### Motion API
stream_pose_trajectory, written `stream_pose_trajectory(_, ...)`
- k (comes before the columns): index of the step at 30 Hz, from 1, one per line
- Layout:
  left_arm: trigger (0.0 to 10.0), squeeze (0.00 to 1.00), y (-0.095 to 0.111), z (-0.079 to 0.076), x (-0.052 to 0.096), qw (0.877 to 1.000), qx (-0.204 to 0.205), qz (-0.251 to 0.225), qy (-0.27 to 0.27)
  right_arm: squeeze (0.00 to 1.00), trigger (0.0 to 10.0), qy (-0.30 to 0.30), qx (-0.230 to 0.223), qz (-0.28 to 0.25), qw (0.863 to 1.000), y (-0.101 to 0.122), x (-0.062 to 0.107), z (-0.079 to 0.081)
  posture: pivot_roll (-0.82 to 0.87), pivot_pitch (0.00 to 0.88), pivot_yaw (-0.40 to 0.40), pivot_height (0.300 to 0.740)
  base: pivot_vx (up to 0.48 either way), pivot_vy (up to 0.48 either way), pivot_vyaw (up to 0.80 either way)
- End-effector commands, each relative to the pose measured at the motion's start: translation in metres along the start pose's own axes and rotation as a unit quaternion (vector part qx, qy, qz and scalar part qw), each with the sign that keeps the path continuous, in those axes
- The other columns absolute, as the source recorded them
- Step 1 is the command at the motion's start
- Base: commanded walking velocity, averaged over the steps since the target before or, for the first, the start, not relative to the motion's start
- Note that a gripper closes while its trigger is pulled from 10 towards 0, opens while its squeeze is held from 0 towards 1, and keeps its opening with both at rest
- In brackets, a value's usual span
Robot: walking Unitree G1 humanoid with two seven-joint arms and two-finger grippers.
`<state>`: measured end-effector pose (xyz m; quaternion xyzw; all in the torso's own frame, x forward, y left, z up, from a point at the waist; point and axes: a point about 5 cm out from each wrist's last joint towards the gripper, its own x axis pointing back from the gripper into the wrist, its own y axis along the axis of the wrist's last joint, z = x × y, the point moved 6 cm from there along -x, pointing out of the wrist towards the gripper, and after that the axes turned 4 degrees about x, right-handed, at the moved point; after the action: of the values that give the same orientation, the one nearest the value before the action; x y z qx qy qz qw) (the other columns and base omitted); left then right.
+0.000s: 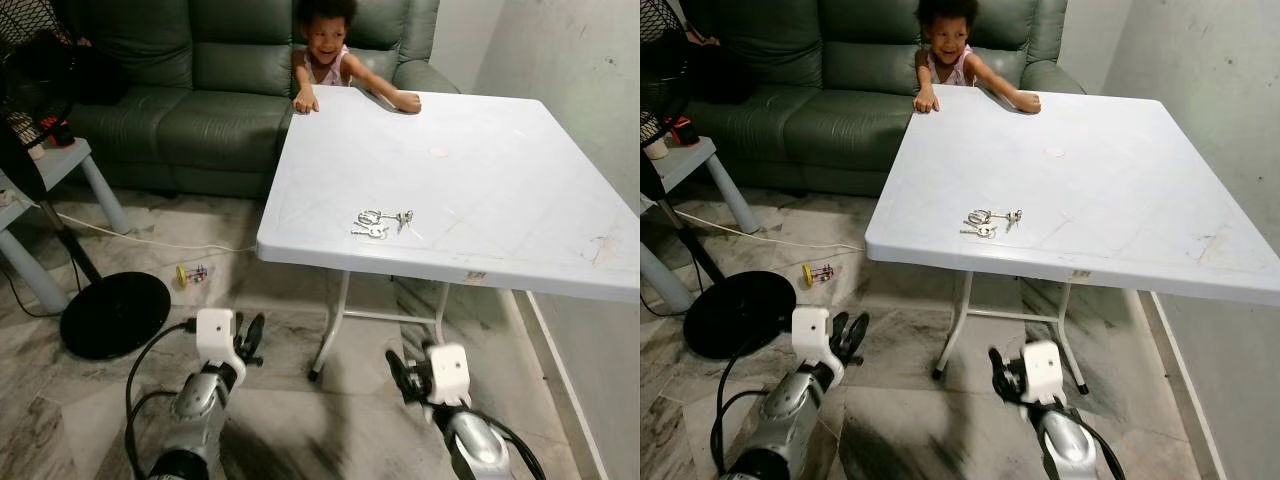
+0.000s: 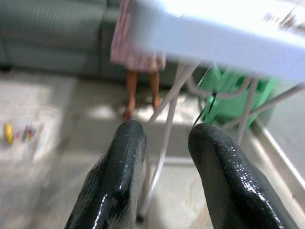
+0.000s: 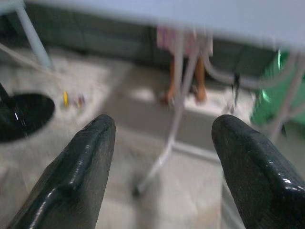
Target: Hang keys on a hook
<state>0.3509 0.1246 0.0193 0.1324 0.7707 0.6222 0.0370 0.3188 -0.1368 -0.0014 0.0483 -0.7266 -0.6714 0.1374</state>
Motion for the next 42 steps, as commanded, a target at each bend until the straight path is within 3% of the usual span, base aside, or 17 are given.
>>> stream_pose_trajectory(1, 10.0, 0.0, 0.02, -0.003, -0.003, 0.999, -0.006, -0.04, -0.012, 0.0, 10.0, -0.004, -0.004, -0.041, 0.999, 0.02, -0.003, -0.005, 0.08, 0.0, -0.055, 0.74, 0.0, 0.0, 0.0)
stream_pose_trajectory(2, 10.0, 0.0, 0.02, -0.003, -0.003, 0.999, -0.006, -0.04, -0.012, 0.0, 10.0, -0.004, -0.004, -0.041, 0.999, 0.02, -0.003, -0.005, 0.08, 0.0, -0.055, 0.74, 0.0, 0.0, 0.0)
stream_pose_trajectory(4, 10.0, 0.0, 0.036, -0.003, 0.003, 0.997, -0.009, -0.077, -0.011, 0.0, 10.0, 0.005, -0.01, -0.085, 0.996, 0.04, 0.003, -0.004, 0.08, 0.0, -0.057, 0.74, 0.0, 0.0, 0.0)
stream_pose_trajectory(12, 10.0, 0.0, 0.055, 0.005, 0.013, 0.993, -0.008, -0.116, 0.012, 0.0, 10.0, 0.017, 0.006, -0.111, 0.994, 0.054, 0.015, -0.001, 0.08, 0.0, -0.056, 0.74, 0.0, 0.0, 0.0)
stream_pose_trajectory(15, 10.0, 0.0, 0.072, 0.007, 0.019, 0.989, 0.0, -0.144, 0.026, 0.0, 10.0, 0.039, 0.018, -0.13, 0.991, 0.068, 0.021, 0.004, 0.08, 0.0, -0.056, 0.74, 0.0, 0.0, 0.0)
stream_pose_trajectory(16, 10.0, 0.0, 0.087, 0.002, 0.022, 0.986, -0.005, -0.163, 0.026, 0.0, 10.0, 0.04, 0.026, -0.153, 0.987, 0.085, 0.021, 0.004, 0.09, 0.0, -0.056, 0.74, 0.0, 0.0, 0.0)
stream_pose_trajectory(20, 10.0, 0.0, 0.107, 0.0, 0.024, 0.986, -0.003, -0.166, 0.031, 0.0, 10.0, 0.043, 0.023, -0.194, 0.98, 0.123, 0.02, 0.007, 0.1, 0.0, -0.057, 0.74, 0.0, 0.0, 0.0)
stream_pose_trajectory(25, 10.0, 0.0, 0.115, -0.002, 0.025, 0.986, -0.002, -0.163, 0.023, 0.0, 10.0, 0.049, 0.014, -0.213, 0.976, 0.144, 0.016, 0.013, 0.11, 0.0, -0.06, 0.74, 0.0, 0.0, 0.0)
stream_pose_trajectory(42, 10.0, 0.0, 0.096, -0.013, 0.029, 0.993, 0.019, -0.111, 0.016, 0.0, 10.0, 0.042, 0.024, -0.164, 0.985, 0.131, 0.016, 0.006, 0.11, 0.0, -0.071, 0.74, 0.047, 0.0, 0.0)
